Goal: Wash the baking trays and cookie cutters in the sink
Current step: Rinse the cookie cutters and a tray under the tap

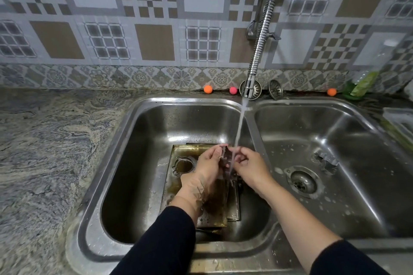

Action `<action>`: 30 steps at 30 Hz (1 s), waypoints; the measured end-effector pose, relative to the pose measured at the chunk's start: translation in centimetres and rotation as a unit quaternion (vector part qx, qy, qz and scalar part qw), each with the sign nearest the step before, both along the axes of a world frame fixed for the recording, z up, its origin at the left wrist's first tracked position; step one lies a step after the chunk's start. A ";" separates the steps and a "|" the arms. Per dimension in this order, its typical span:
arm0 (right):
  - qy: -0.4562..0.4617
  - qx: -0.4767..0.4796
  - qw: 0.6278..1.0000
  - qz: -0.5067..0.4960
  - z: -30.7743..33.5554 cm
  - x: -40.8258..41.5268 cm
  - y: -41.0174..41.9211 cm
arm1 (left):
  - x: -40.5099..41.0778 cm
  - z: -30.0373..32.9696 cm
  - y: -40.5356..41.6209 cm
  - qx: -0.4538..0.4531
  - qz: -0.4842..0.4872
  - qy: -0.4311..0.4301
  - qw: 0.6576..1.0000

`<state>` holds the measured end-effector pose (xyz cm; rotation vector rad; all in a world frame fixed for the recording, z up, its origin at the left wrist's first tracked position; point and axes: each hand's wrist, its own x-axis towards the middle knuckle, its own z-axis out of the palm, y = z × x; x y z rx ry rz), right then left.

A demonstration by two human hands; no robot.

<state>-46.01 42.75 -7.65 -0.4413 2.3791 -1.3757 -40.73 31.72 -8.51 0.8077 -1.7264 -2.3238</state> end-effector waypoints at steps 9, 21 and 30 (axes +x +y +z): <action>0.193 0.094 0.975 0.049 1.9 0.2 0.9 | -1.0 0.7 1.3 0.020 0.017 0.041 0.999; 0.028 0.245 0.962 -0.117 -4.2 -13.6 17.5 | -4.6 0.6 8.4 -0.595 -0.290 -0.152 0.734; -0.078 0.334 0.904 -0.254 -10.2 -20.6 25.2 | -5.1 -0.3 10.1 -0.658 -0.280 -0.243 0.655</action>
